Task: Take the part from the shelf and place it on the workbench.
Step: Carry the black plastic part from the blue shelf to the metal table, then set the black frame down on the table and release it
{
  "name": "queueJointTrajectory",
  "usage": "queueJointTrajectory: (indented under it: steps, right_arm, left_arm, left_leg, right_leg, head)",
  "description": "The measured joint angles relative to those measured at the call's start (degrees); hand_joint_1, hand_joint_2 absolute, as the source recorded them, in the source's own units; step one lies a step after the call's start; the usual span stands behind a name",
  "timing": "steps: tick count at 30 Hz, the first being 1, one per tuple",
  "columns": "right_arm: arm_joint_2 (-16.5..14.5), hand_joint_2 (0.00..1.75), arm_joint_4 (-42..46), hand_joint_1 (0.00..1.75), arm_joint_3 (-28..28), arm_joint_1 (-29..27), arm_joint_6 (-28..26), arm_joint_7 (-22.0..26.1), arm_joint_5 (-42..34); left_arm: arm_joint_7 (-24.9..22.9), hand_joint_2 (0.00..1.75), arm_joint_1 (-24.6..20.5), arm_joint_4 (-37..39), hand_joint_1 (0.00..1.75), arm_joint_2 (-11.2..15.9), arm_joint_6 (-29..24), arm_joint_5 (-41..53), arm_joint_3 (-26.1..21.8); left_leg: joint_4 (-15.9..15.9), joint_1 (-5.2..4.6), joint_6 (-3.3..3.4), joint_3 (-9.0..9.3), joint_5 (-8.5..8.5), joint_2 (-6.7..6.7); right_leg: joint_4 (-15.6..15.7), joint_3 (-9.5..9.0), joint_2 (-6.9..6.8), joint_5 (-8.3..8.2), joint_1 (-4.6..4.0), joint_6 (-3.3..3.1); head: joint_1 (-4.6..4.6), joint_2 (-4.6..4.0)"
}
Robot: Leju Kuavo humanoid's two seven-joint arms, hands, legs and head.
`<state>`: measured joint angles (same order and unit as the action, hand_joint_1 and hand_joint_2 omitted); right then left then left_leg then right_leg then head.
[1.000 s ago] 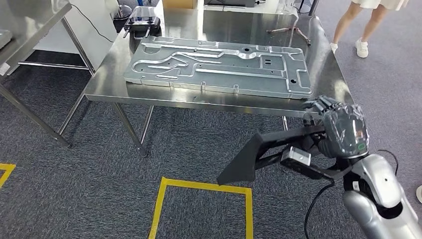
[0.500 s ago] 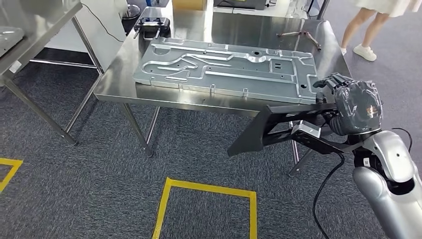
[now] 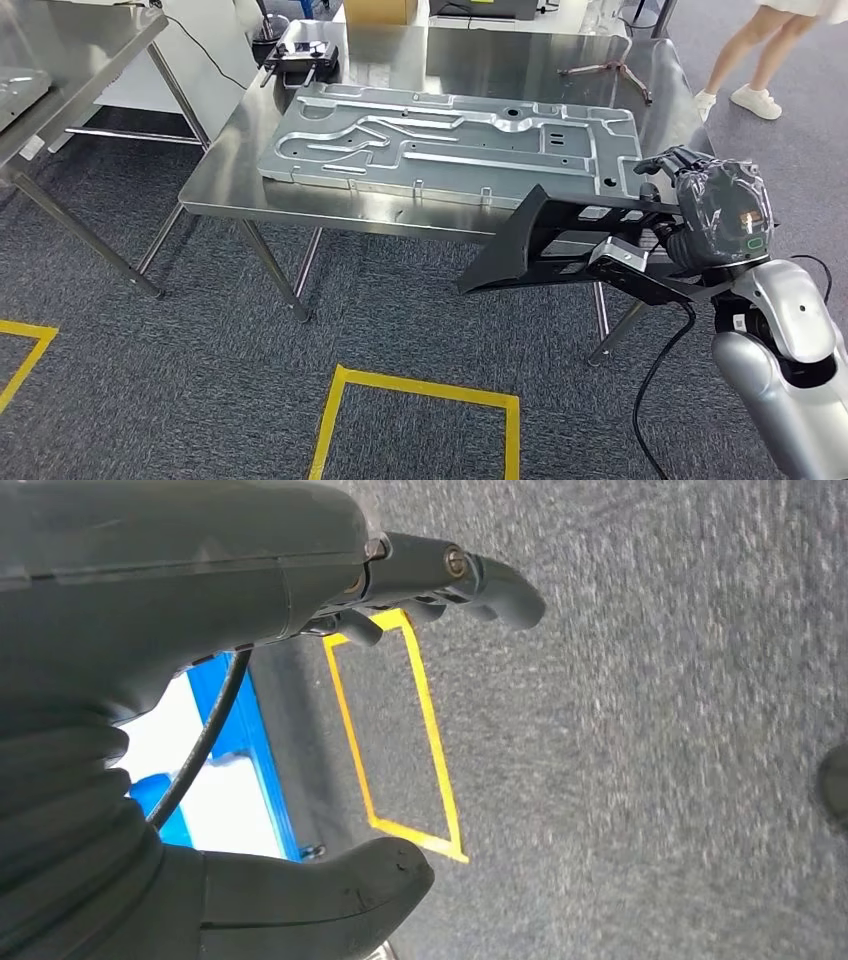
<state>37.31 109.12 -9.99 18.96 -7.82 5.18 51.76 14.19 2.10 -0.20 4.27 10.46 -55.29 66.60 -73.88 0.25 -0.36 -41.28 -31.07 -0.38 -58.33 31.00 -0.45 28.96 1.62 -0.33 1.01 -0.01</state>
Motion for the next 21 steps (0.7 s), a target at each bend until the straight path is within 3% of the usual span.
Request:
queueJointTrajectory:
  steps: [2,3,5,8,10,13,14,15,18,19,21]
  right_arm:
    - [0.01,1.75,-0.01,1.75,0.00,0.02,0.00,0.00,0.00]
    - [0.01,1.75,-0.04,1.75,-0.01,0.11,0.01,0.01,0.00]
    - [-0.01,1.75,-0.17,1.75,-0.03,0.30,0.06,0.06,0.00]
    - [-0.06,1.75,-0.47,1.75,-0.10,0.59,0.35,0.17,0.02]
    - [-0.13,1.75,-0.73,1.75,-0.28,1.41,0.79,0.19,0.08]
    - [-0.30,1.75,-1.30,1.75,-0.97,2.76,1.60,0.13,0.37]
    - [-0.45,1.75,-1.54,1.75,-1.30,3.12,1.92,0.09,0.62]
    - [-0.75,1.75,-1.85,1.75,-1.81,3.70,2.30,-0.08,1.07]
    - [-2.64,1.75,-2.98,1.75,-4.06,6.65,3.27,-1.41,3.26]
    - [-3.12,1.75,-3.23,1.75,-4.56,7.31,3.39,-1.75,3.71]
    - [-3.41,1.75,-3.38,1.75,-4.85,7.69,3.44,-1.95,3.96]
  left_arm:
    - [0.00,1.75,0.11,0.00,0.00,0.01,-0.01,-0.04,-0.01]
    - [0.02,1.75,0.11,0.00,0.00,0.01,-0.01,-0.05,-0.02]
    - [0.04,1.75,0.03,0.00,0.00,0.00,-0.01,-0.08,-0.04]
    - [0.01,1.75,0.03,0.00,0.00,-0.04,-0.01,-0.06,-0.15]
    - [0.00,1.75,0.02,0.00,0.00,-0.07,0.00,-0.05,-0.38]
    - [0.00,1.75,-0.06,0.00,0.00,-0.08,0.08,-0.03,-0.84]
    - [-0.01,1.75,-0.06,0.00,0.00,-0.07,0.15,-0.08,-0.95]
    - [-0.01,1.75,-0.05,0.00,0.00,-0.01,0.23,-0.20,-1.07]
    - [-0.03,1.75,-0.03,0.00,0.00,0.40,0.74,-0.89,-1.58]
    - [-0.04,1.75,-0.02,0.00,0.00,0.50,0.88,-1.03,-1.69]
    - [-0.05,1.75,0.01,0.00,0.00,0.58,0.97,-1.12,-1.74]
  left_leg:
    - [7.40,-0.09,0.51,2.67,5.08,0.06]
    - [10.86,-0.26,0.85,4.18,6.52,0.11]
    - [14.14,-0.64,1.49,5.72,6.82,0.18]
    - [15.56,-0.54,2.66,7.02,6.28,0.02]
    - [16.22,-0.40,3.37,8.36,6.04,-0.08]
    - [16.30,-0.54,3.77,9.41,5.12,-0.23]
    - [16.28,-0.57,3.72,9.91,4.69,-0.36]
    - [16.27,-0.58,3.61,10.52,4.21,-0.50]
    - [16.27,-0.59,3.01,12.44,2.76,-0.63]
    - [16.28,-0.59,2.87,12.73,2.50,-0.61]
    - [16.30,-0.60,2.78,12.69,2.35,-0.58]
  right_leg:
    - [0.08,-1.30,-0.02,0.94,0.00,0.26]
    - [0.13,-1.81,-0.01,1.38,-0.08,0.52]
    - [0.37,-2.44,-0.03,1.76,-0.21,1.18]
    - [-0.59,-2.81,-0.08,1.46,-0.13,2.19]
    - [-4.72,-0.81,0.05,2.86,0.01,2.46]
    - [-14.14,5.97,0.29,6.61,0.00,2.70]
    - [-15.14,7.54,0.31,6.69,0.02,2.71]
    - [-14.20,8.19,0.32,5.55,0.03,2.66]
    - [-5.04,6.42,0.32,-2.14,0.03,2.28]
    - [-3.11,5.89,0.33,-3.77,0.02,2.17]
    - [-2.08,5.66,0.33,-4.78,0.01,2.07]
  head:
    - [0.01,-0.01]
    - [0.02,0.00]
    - [0.02,0.00]
    - [0.03,-0.01]
    - [0.06,0.00]
    - [0.07,0.00]
    - [0.07,0.00]
    - [0.07,0.00]
    - [0.08,0.00]
    - [0.09,0.00]
    - [0.09,0.01]
